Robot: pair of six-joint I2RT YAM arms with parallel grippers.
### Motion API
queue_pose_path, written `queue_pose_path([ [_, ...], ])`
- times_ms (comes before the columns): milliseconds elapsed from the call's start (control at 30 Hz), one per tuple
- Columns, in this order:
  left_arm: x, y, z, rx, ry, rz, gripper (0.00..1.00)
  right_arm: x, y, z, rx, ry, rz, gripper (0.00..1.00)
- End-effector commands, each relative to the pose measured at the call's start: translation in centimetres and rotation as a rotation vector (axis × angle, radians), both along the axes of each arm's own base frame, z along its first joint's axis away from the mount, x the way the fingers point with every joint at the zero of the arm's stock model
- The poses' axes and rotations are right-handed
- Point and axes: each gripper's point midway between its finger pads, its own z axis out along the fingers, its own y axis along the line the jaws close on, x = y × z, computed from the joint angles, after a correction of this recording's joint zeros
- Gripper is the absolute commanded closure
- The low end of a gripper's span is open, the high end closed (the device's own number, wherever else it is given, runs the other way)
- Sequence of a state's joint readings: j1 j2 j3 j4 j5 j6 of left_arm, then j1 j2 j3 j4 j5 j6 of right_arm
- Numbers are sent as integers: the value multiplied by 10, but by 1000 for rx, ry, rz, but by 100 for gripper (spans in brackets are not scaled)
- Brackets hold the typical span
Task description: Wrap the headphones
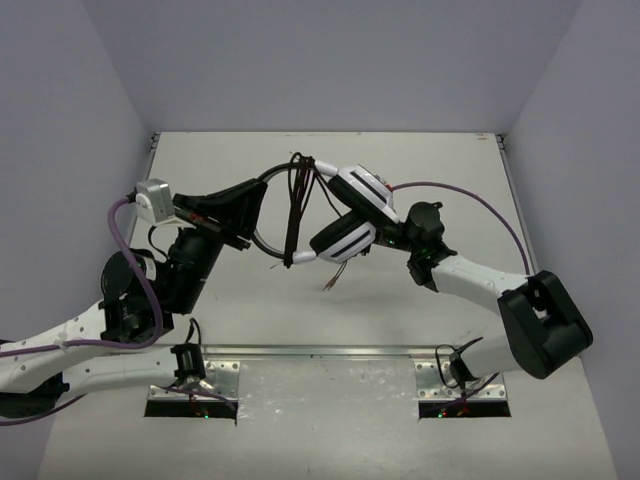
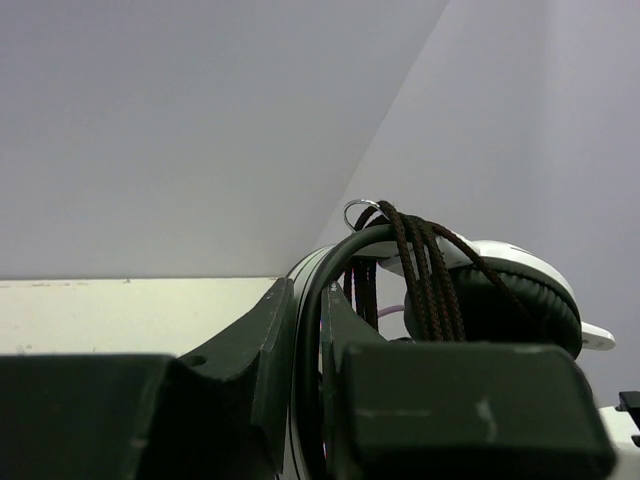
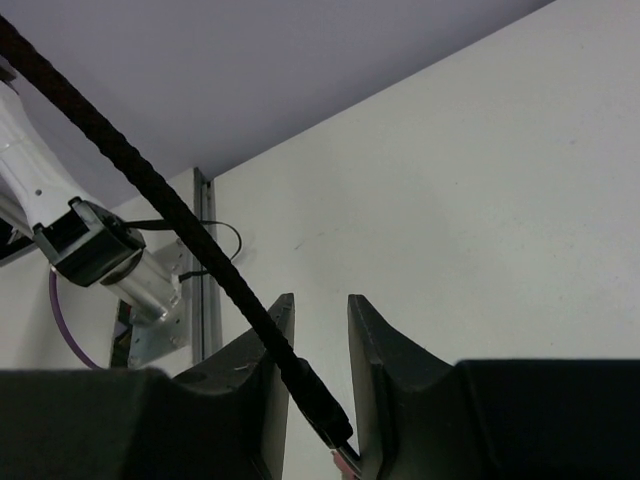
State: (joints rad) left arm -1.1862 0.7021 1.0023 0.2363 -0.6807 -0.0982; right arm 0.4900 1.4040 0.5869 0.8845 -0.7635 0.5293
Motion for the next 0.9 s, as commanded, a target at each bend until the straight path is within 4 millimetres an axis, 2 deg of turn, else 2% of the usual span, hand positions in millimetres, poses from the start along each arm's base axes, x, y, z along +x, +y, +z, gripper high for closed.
queue_pose_path([
  [0, -14, 39, 62, -271, -77, 7, 100, -4, 3, 6, 24, -31, 14, 72],
  [167, -9, 44, 64, -284, -71, 47, 100, -8, 4, -7, 5, -12, 12, 75],
  [267, -4, 47, 64, -290, -57, 88, 100, -14, 5, -12, 3, -7, 17, 85],
  [433, 3, 51, 63, -298, -41, 149, 100, -24, 5, -18, 1, -8, 26, 85],
  [500, 7, 57, 59, -322, -21, 185, 100, -31, 6, -22, -8, -6, 28, 89],
  [600, 14, 62, 49, -328, 1, 253, 99, -48, 14, -30, -36, -19, 55, 88],
  [633, 19, 61, 39, -299, 21, 296, 100, -58, 19, -33, -54, -37, 68, 89],
  [700, 23, 61, 35, -298, 19, 331, 100, -69, 26, -34, -72, -65, 80, 98],
  [733, 24, 60, 33, -289, 15, 342, 100, -71, 27, -29, -73, -87, 60, 98],
  [767, 26, 58, 29, -283, 20, 355, 100, -85, 34, -30, -84, -100, 93, 98],
  [867, 33, 50, 18, -244, 22, 393, 100, -104, 41, -17, -77, -143, 115, 96],
])
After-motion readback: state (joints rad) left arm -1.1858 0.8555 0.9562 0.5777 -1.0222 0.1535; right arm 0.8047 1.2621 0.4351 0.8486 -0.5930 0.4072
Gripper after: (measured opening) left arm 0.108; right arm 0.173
